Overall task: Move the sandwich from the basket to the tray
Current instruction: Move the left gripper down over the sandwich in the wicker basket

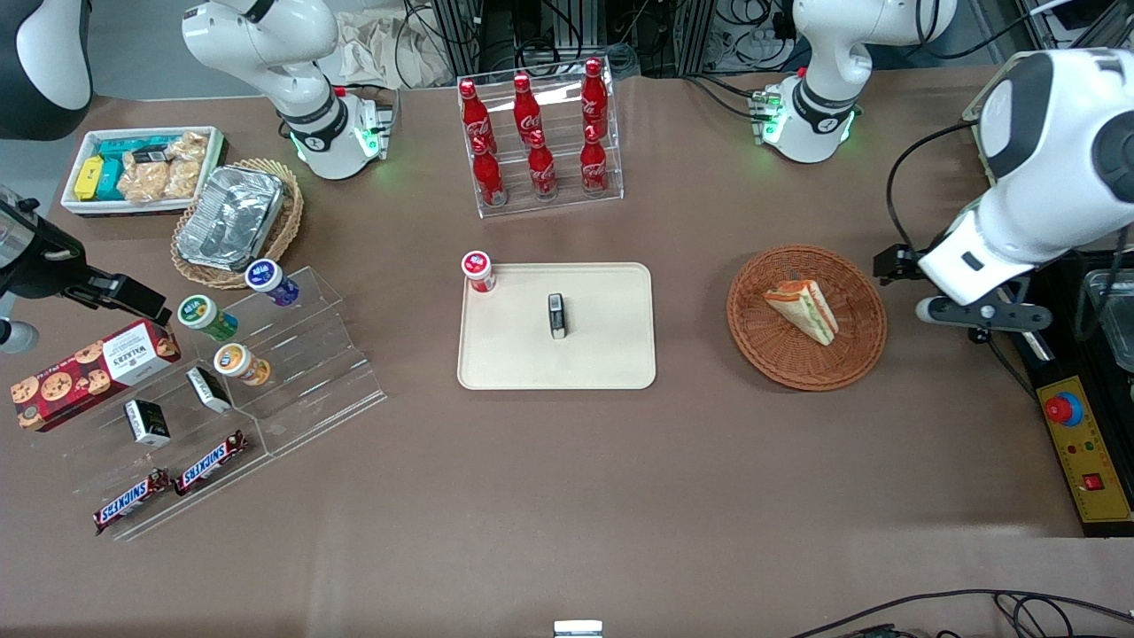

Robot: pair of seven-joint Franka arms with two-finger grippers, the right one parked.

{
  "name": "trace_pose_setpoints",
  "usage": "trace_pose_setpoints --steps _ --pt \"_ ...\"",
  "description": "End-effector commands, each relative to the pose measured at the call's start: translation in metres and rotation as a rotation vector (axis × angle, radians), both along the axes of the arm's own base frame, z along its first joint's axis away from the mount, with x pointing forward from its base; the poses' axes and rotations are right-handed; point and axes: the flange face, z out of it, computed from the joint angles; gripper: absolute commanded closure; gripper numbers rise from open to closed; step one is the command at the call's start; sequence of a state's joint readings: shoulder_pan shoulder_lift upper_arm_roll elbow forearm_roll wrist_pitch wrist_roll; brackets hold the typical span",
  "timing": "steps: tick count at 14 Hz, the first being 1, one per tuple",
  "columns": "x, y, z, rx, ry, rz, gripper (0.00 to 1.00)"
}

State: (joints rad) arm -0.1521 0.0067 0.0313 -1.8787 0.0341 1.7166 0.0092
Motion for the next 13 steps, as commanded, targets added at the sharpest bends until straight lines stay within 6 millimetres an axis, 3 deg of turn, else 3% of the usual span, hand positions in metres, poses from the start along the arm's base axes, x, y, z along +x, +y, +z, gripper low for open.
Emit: trace_pose_setpoints --steps 1,4,6,13 --pt "-0.043 0.004 -0.033 -0.025 -0.055 0.044 0.0" --pt "-0.08 0.002 -0.086 -0.037 -0.182 0.233 0.0" --pt "-0.08 -0.009 -0.104 -0.014 -0.153 0.389 0.0" --pt "-0.071 -0.041 -0.16 0.001 -0.115 0.682 0.01"
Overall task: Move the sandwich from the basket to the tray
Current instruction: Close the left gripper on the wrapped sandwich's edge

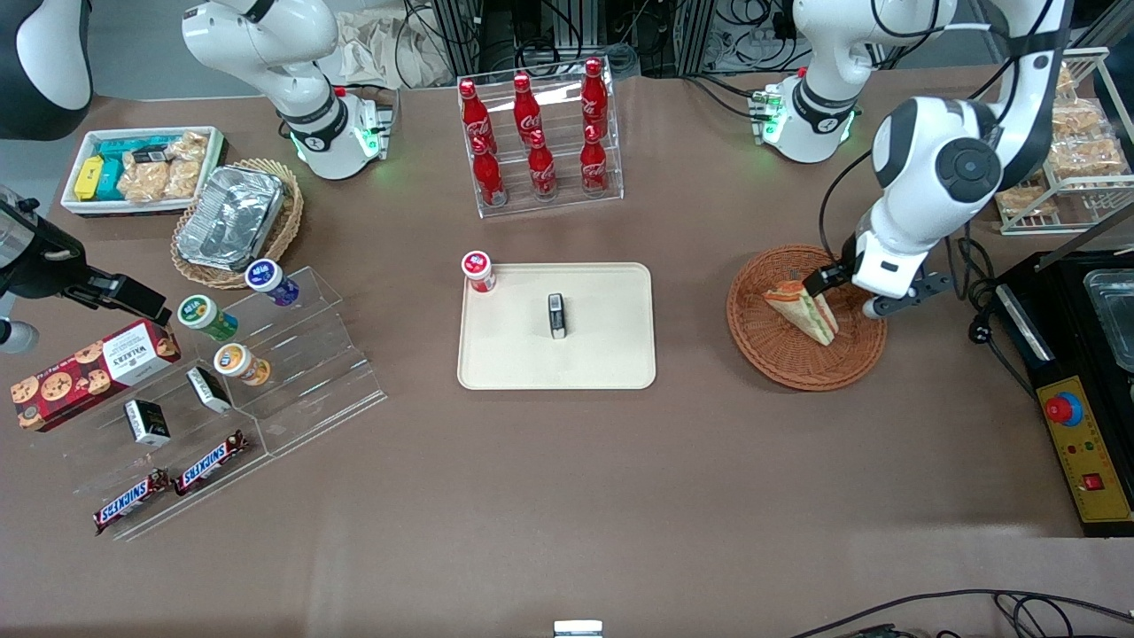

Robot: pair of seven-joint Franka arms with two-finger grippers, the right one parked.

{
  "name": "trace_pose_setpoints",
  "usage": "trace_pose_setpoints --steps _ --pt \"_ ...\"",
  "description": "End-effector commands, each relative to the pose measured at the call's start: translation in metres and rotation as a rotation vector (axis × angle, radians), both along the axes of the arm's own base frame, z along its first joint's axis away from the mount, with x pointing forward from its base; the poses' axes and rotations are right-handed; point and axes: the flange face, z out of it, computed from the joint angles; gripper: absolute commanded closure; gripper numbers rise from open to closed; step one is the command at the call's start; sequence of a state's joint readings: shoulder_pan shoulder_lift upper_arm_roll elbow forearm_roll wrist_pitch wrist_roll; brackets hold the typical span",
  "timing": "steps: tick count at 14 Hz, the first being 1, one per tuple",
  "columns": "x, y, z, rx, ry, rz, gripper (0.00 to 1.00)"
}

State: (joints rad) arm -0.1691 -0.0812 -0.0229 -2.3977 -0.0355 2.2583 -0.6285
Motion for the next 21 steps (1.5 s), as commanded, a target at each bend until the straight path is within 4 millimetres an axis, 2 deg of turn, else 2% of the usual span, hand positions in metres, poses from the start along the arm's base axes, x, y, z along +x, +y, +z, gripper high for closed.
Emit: trace_pose_setpoints --steps 1,3,6,9,10,12,13,14,16,18,19,21 --pt "0.003 -0.018 -0.022 0.001 -0.009 0.109 0.01" --pt "-0.001 -0.024 -0.034 0.006 -0.012 0.132 0.01" --pt "-0.019 -0.019 -0.061 0.006 -0.041 0.13 0.01" --pt "-0.024 -0.018 -0.068 0.002 -0.056 0.132 0.03" --pt "-0.024 -0.018 -0.071 0.003 -0.051 0.132 0.11" --pt "-0.022 -0.019 -0.073 0.003 -0.054 0.134 0.55" --pt "-0.022 -0.019 -0.072 0.002 -0.057 0.135 0.69" --pt "-0.023 -0.018 -0.07 0.001 -0.062 0.134 0.76" --pt "-0.021 -0.02 -0.064 0.0 -0.068 0.183 0.98" --pt "-0.017 -0.019 -0.048 -0.003 -0.08 0.207 1.0" --pt "-0.014 -0.019 -0.034 0.005 -0.054 0.201 1.0" --pt "0.005 -0.019 0.003 0.051 0.002 0.163 1.0"
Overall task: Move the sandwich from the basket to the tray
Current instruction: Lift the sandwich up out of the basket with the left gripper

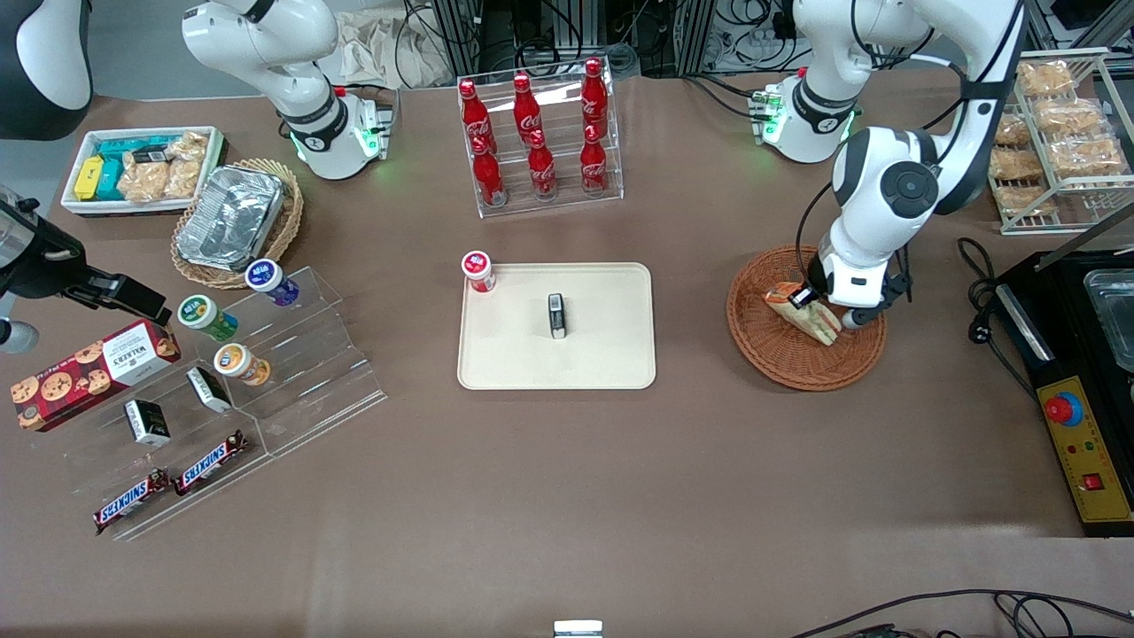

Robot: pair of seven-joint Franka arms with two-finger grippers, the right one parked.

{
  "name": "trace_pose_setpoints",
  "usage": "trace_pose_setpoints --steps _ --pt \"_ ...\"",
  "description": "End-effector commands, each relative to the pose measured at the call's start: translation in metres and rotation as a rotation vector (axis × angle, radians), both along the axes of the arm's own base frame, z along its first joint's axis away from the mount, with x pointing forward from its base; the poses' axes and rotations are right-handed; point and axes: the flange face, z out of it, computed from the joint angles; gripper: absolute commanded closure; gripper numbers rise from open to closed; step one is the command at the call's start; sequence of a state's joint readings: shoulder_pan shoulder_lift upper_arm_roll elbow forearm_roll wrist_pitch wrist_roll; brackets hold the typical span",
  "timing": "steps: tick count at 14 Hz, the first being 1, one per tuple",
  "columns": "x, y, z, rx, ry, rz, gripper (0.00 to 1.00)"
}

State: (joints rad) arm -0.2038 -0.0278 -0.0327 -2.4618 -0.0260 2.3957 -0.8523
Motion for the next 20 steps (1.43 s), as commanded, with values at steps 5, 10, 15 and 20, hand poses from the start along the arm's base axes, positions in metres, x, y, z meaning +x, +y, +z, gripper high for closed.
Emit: trace_pose_setpoints --steps 5,10,15,20 --pt "0.064 0.014 0.173 0.024 0.12 -0.171 1.0" --pt "0.064 0.019 0.256 0.012 0.146 -0.31 1.0" --pt "0.06 -0.002 0.254 0.012 0.155 -0.352 1.0" --pt "0.053 -0.061 0.233 0.008 0.19 -0.459 1.0"
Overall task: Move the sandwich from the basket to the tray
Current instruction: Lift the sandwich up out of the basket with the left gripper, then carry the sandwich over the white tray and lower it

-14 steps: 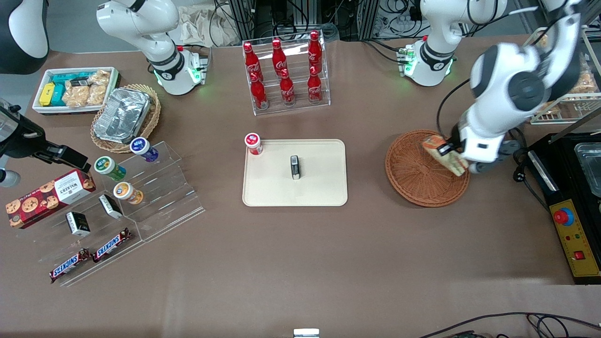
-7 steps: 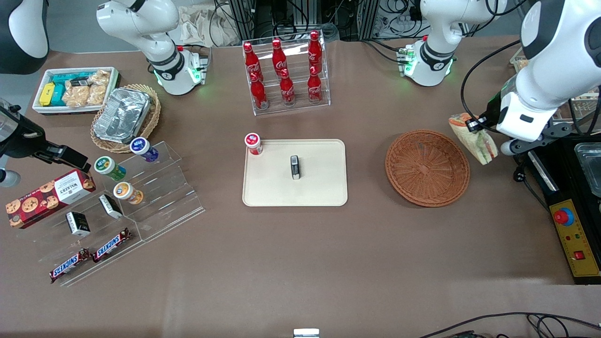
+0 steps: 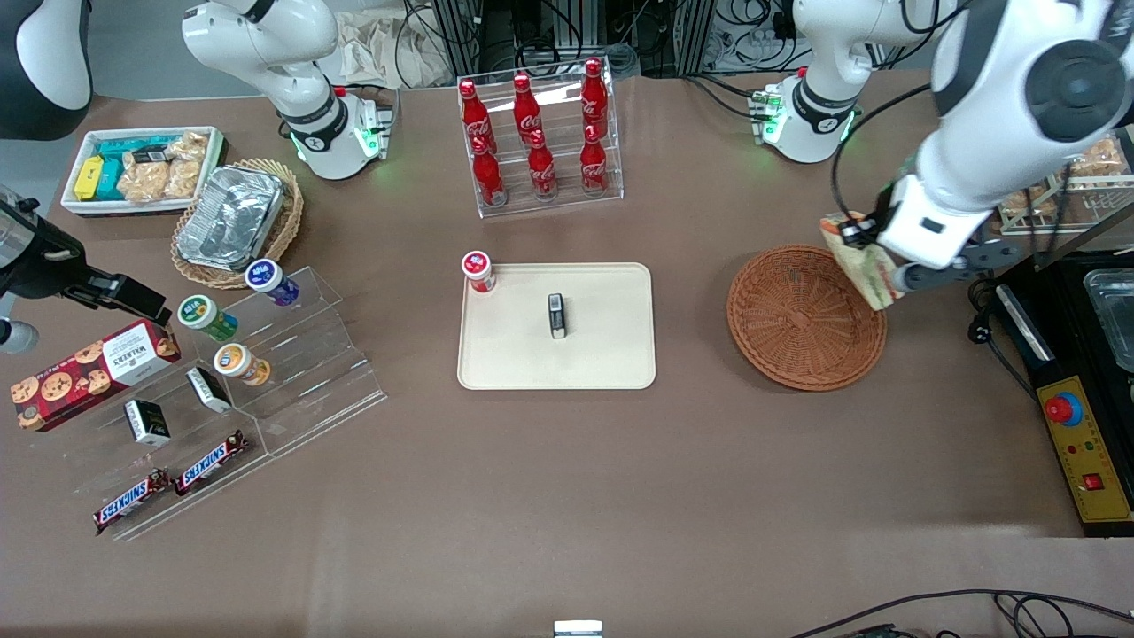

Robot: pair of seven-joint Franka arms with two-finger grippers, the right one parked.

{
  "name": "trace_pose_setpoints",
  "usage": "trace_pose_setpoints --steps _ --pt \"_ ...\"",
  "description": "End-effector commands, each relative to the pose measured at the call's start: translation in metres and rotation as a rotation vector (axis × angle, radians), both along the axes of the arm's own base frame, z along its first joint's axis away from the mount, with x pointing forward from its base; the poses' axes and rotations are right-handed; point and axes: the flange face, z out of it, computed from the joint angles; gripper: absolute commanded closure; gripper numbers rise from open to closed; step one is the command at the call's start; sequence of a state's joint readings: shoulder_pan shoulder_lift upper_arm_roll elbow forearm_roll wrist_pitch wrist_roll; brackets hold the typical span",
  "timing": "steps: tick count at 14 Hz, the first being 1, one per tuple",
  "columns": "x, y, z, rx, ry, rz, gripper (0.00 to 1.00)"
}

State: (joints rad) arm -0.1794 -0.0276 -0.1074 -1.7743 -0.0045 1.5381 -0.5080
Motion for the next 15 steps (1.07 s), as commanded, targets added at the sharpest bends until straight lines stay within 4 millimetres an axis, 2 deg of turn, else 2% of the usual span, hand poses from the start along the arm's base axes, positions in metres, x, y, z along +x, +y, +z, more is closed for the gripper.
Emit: trace_pose_setpoints --steps 1,2,3,6,8,9,11,13,15 --pt "0.001 -0.039 -0.019 -0.001 0.045 -0.076 1.0" --pt "-0.001 -0.06 -0.028 0.001 0.051 -0.107 1.0" --pt "0.004 -0.071 -0.033 -0.014 0.035 -0.121 1.0" --pt "-0.009 -0.129 -0.047 -0.033 -0.004 -0.244 1.0" --pt "-0.009 -0.149 -0.067 -0.052 -0.003 -0.264 1.0" --pt "-0.015 -0.167 -0.075 -0.077 0.003 -0.286 1.0" --pt "-0.022 -0.197 -0.102 -0.098 0.002 -0.317 1.0" --pt "-0.032 -0.217 -0.133 -0.102 0.007 -0.348 1.0" --pt "-0.043 -0.226 -0.166 -0.11 -0.018 -0.372 1.0"
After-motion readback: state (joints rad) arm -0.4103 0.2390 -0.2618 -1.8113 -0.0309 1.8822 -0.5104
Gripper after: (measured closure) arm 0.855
